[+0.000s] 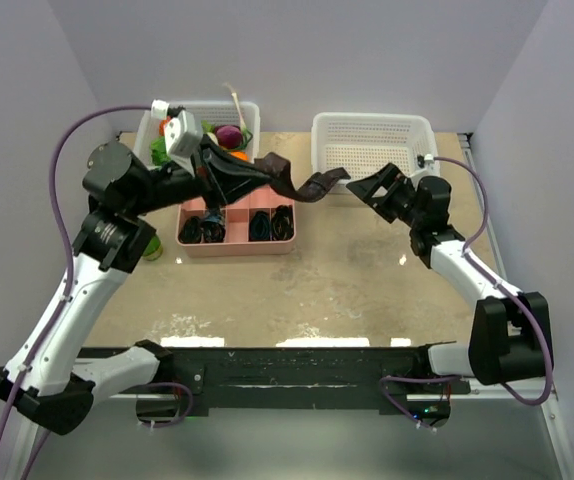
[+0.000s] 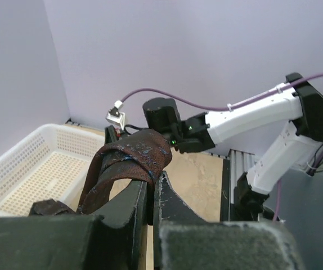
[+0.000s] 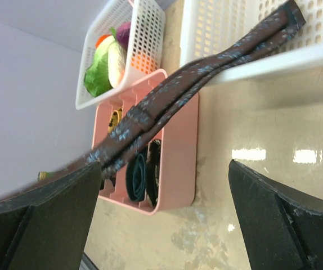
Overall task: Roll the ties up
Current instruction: Place the tie at the center of the board.
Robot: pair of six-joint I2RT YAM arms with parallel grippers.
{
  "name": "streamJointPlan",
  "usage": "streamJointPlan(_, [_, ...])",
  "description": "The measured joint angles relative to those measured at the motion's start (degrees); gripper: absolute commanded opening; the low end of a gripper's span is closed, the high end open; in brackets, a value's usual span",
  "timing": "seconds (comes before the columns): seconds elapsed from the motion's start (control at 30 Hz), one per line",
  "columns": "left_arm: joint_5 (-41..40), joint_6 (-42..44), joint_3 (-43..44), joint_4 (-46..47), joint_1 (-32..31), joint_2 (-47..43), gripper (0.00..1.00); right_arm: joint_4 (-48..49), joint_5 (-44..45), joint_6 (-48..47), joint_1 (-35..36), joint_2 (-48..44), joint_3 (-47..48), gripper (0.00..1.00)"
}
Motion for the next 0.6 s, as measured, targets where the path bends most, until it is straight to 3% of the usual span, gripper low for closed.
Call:
streamJointPlan(0.27, [-0.28, 0.33, -13.66, -3.61, -0.20, -5.79, 0.00, 5.81, -1.55, 5.64, 0.66, 2.60, -5.31, 0.99])
streamJointPlan(0.6, [-0.17, 0.22, -18.82, -6.14, -0.20, -11.91, 0.00, 17.88, -1.20, 12.07, 9.44, 21.09, -3.37, 0.99])
